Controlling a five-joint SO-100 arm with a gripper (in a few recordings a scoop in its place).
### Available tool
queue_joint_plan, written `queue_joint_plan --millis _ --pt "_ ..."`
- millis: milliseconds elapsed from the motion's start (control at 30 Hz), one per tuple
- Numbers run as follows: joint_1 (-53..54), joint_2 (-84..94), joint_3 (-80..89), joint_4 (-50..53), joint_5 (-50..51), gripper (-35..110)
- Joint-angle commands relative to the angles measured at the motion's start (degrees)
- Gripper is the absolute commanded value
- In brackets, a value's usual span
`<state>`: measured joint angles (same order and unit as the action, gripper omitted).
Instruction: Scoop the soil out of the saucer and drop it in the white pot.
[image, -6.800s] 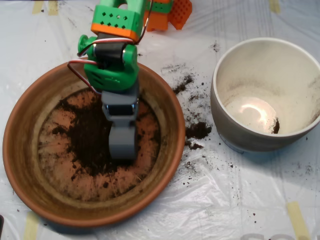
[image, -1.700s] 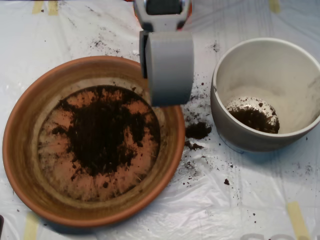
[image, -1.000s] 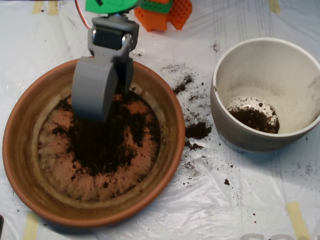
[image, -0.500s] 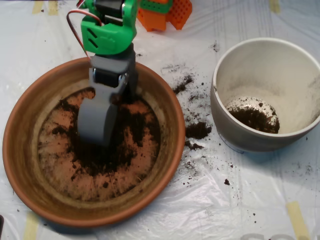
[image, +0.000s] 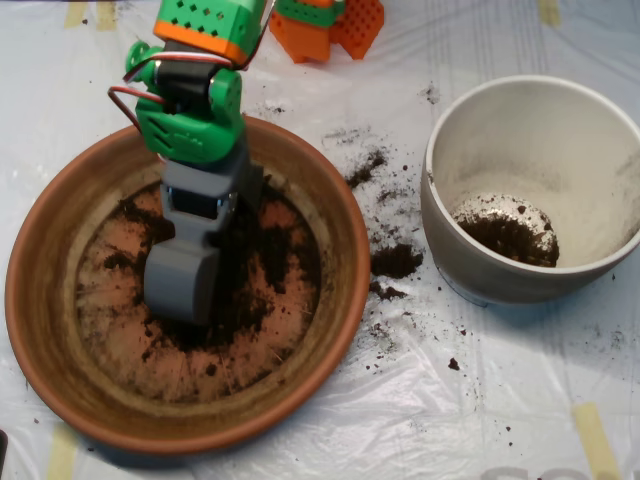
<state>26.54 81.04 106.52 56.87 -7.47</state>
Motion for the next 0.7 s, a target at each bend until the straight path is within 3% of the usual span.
queue_joint_plan --millis 0,467,667 --pt "0.26 0.70 -4.13 0.00 -1.32 49" --pt "-0.62 -3.78 -11.34 6.68 -3.96 37" --pt "0.53 -4.13 -12.57 6.24 -2.90 16"
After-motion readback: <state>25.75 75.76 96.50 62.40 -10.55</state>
